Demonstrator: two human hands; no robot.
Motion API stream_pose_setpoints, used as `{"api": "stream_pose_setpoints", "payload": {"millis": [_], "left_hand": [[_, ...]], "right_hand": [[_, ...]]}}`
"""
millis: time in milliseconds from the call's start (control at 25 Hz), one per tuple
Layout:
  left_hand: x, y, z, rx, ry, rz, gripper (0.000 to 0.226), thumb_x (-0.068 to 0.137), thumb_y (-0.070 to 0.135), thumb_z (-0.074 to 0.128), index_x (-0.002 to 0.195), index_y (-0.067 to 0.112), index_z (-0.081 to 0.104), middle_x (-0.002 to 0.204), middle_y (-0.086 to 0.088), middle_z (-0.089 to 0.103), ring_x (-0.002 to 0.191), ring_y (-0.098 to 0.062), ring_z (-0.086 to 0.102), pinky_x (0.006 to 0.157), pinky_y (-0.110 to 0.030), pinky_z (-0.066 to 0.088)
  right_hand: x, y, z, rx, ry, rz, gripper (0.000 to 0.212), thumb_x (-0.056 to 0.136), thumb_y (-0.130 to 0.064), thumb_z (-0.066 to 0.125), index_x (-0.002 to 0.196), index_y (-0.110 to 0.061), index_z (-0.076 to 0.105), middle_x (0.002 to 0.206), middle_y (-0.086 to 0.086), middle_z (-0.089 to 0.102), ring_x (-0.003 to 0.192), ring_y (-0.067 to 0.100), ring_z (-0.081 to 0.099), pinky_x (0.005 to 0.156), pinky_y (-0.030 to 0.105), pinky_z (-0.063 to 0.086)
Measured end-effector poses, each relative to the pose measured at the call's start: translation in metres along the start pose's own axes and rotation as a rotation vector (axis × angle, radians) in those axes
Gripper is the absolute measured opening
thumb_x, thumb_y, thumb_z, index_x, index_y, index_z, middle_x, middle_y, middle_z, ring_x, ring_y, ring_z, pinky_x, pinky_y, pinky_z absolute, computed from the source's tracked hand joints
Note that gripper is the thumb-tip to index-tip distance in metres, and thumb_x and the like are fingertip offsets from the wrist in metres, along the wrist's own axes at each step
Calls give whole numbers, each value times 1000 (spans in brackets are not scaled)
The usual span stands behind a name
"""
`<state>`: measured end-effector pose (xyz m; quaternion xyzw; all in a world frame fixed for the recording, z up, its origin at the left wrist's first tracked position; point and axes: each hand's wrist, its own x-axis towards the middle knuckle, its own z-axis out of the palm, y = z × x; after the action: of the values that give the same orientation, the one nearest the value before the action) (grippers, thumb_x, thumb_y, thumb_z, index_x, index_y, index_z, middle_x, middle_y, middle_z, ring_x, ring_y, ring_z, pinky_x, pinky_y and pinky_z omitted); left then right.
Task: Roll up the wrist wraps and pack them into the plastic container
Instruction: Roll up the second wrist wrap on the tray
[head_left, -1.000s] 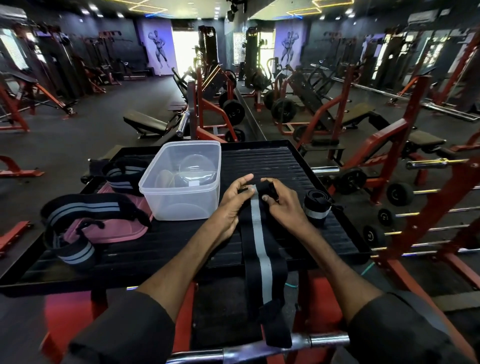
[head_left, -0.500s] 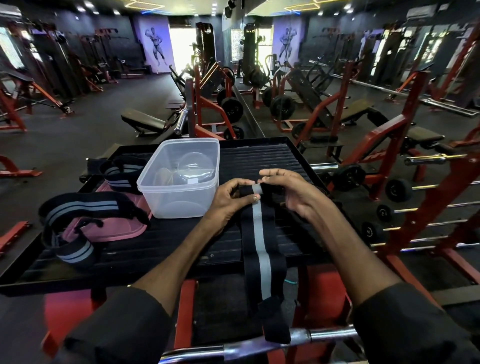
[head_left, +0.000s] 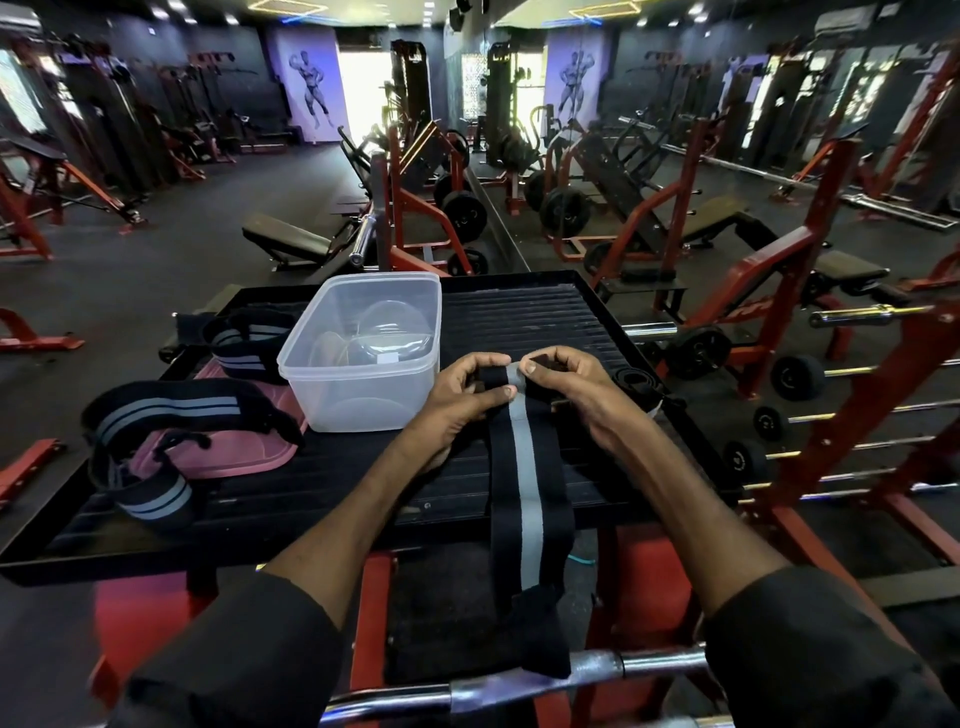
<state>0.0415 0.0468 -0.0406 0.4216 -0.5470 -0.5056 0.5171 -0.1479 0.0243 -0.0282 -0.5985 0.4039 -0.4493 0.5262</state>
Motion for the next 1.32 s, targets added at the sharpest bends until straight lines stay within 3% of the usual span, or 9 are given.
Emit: {"api": "stream_pose_setpoints", "payload": {"millis": [160, 320, 440, 600, 720, 920, 1040, 1160, 1320], "left_hand": [[-5, 2, 4, -220, -189, -223, 41, 101, 31, 58, 139, 15, 53, 133, -10, 66, 124, -25, 63, 101, -45, 53], [-3, 2, 17, -133, -162, -264, 59, 98, 42, 59, 148, 18, 37, 139, -10, 62, 126, -23, 62, 106, -52, 50], [-6, 1, 5, -3, -165, -289, 63, 95, 55, 58, 145, 20, 42, 136, -2, 65, 123, -18, 63, 103, -48, 52], [-14, 5, -4, 169, -160, -156, 32, 100, 41, 57, 127, 25, 60, 119, 9, 70, 111, -3, 65, 91, -36, 56], [-12, 0, -9, 131, -141, -100, 32, 94, 27, 69, 124, 19, 62, 118, -8, 70, 106, -9, 66, 92, -37, 55], [-7, -2, -11, 103, -85, -25, 29, 88, 12, 75, 115, 15, 67, 102, -2, 71, 92, -8, 67, 81, -29, 56], [-4, -4, -10, 155, -81, 8, 29, 84, 8, 78, 108, 19, 69, 89, 9, 74, 80, 1, 67, 70, -20, 56], [-3, -5, -12, 165, -91, 15, 31, 82, 4, 79, 109, 16, 69, 85, 10, 75, 77, 1, 67, 66, -17, 54], [1, -4, -11, 122, -69, 10, 33, 82, 4, 79, 111, 18, 68, 89, 10, 76, 84, -3, 68, 74, -23, 56]], "right_hand": [[-2, 4, 14, 32, 85, -86, 26, 98, -18, 67, 120, -4, 65, 105, 0, 71, 94, 6, 68, 83, 22, 51], [-1, 14, 22, -298, 29, -102, 30, 105, -35, 51, 132, -22, 53, 124, -7, 61, 118, 4, 56, 102, 25, 44], [0, 13, 8, -316, 20, -163, 26, 103, -32, 57, 124, -18, 62, 122, -1, 66, 117, 12, 60, 104, 32, 47], [-5, 13, -4, -68, -25, -127, 20, 94, -17, 71, 113, -11, 71, 105, 2, 72, 95, 13, 67, 84, 26, 54], [-6, 7, -6, 0, -39, 45, 21, 89, -12, 75, 109, -18, 74, 92, -3, 74, 81, 9, 66, 68, 20, 51], [5, -7, -9, 244, -4, 252, 14, 89, -16, 71, 98, -21, 79, 98, 0, 77, 99, 21, 68, 91, 42, 50], [6, 1, -11, 58, -20, 272, 27, 85, -35, 73, 109, -21, 76, 107, 0, 74, 109, 22, 64, 93, 44, 45], [0, 4, -19, -151, -216, 280, 46, 92, -56, 62, 119, -19, 73, 118, 0, 75, 111, 19, 66, 87, 35, 47], [-3, -3, -18, -223, -141, 175, 38, 96, -48, 62, 109, -13, 70, 102, 0, 70, 95, 15, 63, 70, 24, 49]]}}
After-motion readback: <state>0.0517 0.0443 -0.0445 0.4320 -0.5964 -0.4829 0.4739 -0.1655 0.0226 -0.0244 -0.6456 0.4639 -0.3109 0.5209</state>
